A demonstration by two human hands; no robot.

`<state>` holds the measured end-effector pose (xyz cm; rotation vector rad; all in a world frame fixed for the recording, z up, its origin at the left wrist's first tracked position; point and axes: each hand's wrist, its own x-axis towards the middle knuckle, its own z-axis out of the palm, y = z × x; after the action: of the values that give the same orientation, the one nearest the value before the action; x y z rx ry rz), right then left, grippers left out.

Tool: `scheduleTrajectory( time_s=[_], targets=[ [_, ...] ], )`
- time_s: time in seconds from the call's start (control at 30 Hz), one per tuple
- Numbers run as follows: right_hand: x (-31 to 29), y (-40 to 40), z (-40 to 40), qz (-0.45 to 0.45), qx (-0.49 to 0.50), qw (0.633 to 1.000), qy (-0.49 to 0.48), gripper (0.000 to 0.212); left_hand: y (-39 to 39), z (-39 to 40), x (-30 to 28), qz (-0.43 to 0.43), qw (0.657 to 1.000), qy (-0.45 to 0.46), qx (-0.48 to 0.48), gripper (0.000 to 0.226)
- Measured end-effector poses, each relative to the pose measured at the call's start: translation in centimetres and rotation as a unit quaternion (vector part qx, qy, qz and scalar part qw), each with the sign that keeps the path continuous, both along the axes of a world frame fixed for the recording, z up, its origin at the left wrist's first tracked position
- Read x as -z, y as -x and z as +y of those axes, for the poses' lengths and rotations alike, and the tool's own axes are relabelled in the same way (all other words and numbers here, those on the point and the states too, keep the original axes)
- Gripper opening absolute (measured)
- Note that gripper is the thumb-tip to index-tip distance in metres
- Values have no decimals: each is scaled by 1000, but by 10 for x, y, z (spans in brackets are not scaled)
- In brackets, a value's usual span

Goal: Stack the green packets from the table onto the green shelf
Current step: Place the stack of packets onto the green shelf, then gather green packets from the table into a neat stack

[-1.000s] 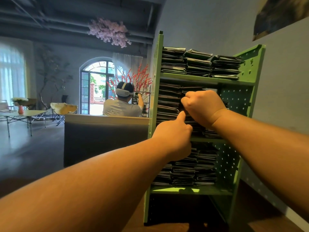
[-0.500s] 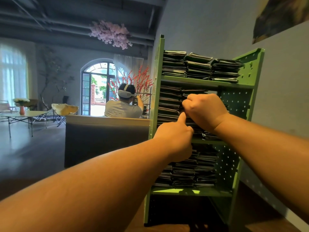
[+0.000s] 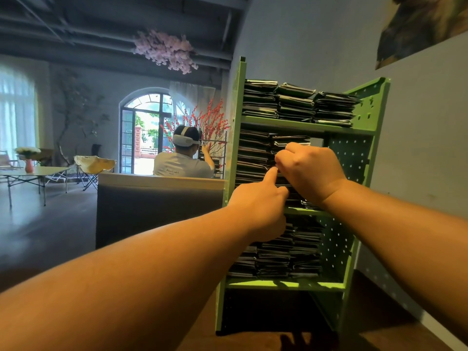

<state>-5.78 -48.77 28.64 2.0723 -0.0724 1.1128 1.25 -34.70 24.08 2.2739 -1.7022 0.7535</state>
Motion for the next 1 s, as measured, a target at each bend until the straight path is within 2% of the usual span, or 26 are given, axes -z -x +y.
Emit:
scheduleTrajectory(
  time_s=[0.2, 0.37, 0.43, 0.57, 0.63, 0.8, 1.0],
  targets=[
    [16, 9, 32, 0, -45, 998, -32, 6, 0, 19, 10, -14, 1000, 6, 3, 42],
    [37, 16, 61, 26, -42, 997, -58, 15, -3, 49, 18, -31, 999, -20, 5, 31],
    [45, 16, 73, 37, -39, 996, -69, 14, -7, 63, 22, -32, 999, -34, -3, 34],
    [63, 15, 112, 66, -61, 991, -97, 30, -18, 98, 36, -21, 998, -49, -27, 41],
    [77, 12, 131, 91, -54, 988, -113, 29, -25, 120, 47, -13, 998, -54, -37, 40],
    [124, -12, 180, 156, -17, 973, -167, 29, -50, 194, 87, 43, 989, -87, -111, 47],
    [180, -49, 252, 261, 38, 936, -234, 47, -83, 288, 130, 89, 965, -121, -213, 47]
  ],
)
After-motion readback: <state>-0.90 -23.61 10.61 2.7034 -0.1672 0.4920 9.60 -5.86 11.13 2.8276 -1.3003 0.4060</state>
